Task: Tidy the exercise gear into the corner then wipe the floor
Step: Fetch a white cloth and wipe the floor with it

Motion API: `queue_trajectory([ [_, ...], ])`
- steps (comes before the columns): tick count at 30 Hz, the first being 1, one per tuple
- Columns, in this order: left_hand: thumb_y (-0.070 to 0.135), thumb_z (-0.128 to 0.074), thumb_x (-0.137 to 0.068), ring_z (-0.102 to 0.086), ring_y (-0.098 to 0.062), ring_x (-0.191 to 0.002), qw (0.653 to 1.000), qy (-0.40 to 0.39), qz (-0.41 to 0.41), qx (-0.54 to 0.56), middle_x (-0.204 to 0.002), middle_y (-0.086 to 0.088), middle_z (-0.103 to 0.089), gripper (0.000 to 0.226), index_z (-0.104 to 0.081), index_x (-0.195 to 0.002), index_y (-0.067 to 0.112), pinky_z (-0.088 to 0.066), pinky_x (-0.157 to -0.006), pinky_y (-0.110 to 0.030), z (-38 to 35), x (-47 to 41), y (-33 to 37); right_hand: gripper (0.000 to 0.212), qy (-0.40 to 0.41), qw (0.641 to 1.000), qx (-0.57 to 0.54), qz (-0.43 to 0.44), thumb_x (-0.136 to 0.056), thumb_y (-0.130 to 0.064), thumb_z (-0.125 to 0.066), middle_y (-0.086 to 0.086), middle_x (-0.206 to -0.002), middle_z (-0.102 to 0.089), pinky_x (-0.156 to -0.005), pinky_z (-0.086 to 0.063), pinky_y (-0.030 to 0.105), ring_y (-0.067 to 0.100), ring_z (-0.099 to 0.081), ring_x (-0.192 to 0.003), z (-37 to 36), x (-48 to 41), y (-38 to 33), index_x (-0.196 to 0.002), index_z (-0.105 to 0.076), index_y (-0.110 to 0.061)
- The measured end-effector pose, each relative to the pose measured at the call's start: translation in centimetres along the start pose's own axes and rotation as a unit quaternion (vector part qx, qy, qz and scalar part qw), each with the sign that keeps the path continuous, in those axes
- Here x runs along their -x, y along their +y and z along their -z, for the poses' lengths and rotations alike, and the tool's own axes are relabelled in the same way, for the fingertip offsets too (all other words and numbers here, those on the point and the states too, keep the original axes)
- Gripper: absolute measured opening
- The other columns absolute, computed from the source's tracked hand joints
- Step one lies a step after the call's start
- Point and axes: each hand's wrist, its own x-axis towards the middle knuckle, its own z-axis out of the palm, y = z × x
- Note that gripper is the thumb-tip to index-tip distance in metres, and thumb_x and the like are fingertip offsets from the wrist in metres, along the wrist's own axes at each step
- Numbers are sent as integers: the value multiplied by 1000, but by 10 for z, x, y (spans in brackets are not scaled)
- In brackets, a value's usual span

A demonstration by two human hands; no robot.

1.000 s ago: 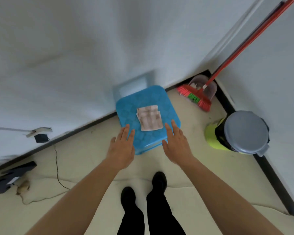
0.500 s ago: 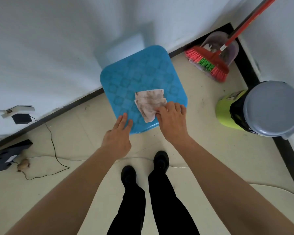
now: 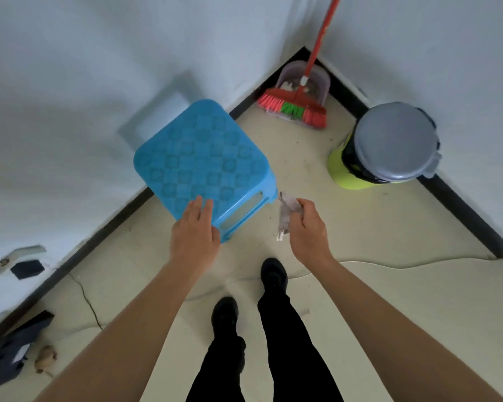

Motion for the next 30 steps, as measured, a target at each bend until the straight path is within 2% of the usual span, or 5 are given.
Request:
queue_trajectory([
  [9,26,-50,-95,-26,-36,-146,943,162,-290,-25,-158,-18,-27,59,-34,-150,11,-31,-111,-56,167,95,107,19,231,961,-152,-12,-93,-34,-66,-7,-80,-58,-59,-40,21,5,-53,-67,144,164,-74,-95,-56,-18],
  [18,44,-22,-99,-18,-35,-149,817,217,-530,-65,-162,-13,-19,61,-28,-153,16,-24,-115,-57,295,267,304,19,487,844,-225,28,-93,-31,-66,-5,-80,-57,-60,-41,26,13,-53,-72,316,400,-75,-96,-55,-16],
  [21,50,-13,-99,-13,-33,-150,761,229,-603,-63,-163,-10,-16,65,-23,-155,19,-18,-118,-56,297,347,362,12,576,787,-219,29,-96,-24,-62,-4,-81,-58,-56,-40,20,14,-54,-71,354,495,-48,-100,-54,-16],
  [26,52,-10,-101,-6,-31,-152,683,203,-700,-50,-164,-10,-10,64,-17,-156,20,-15,-119,-56,246,503,423,18,668,711,-219,28,-97,-25,-59,-5,-93,-69,-72,-55,35,18,-66,-85,380,660,24,-114,-61,-32],
  [30,52,-12,-100,-4,-29,-152,606,172,-775,-47,-164,-11,-8,65,-17,-156,20,-12,-119,-56,180,648,444,9,719,651,-244,11,-96,-22,-59,1,-76,-65,-65,-52,38,20,-63,-70,361,799,97,-88,-64,-22],
])
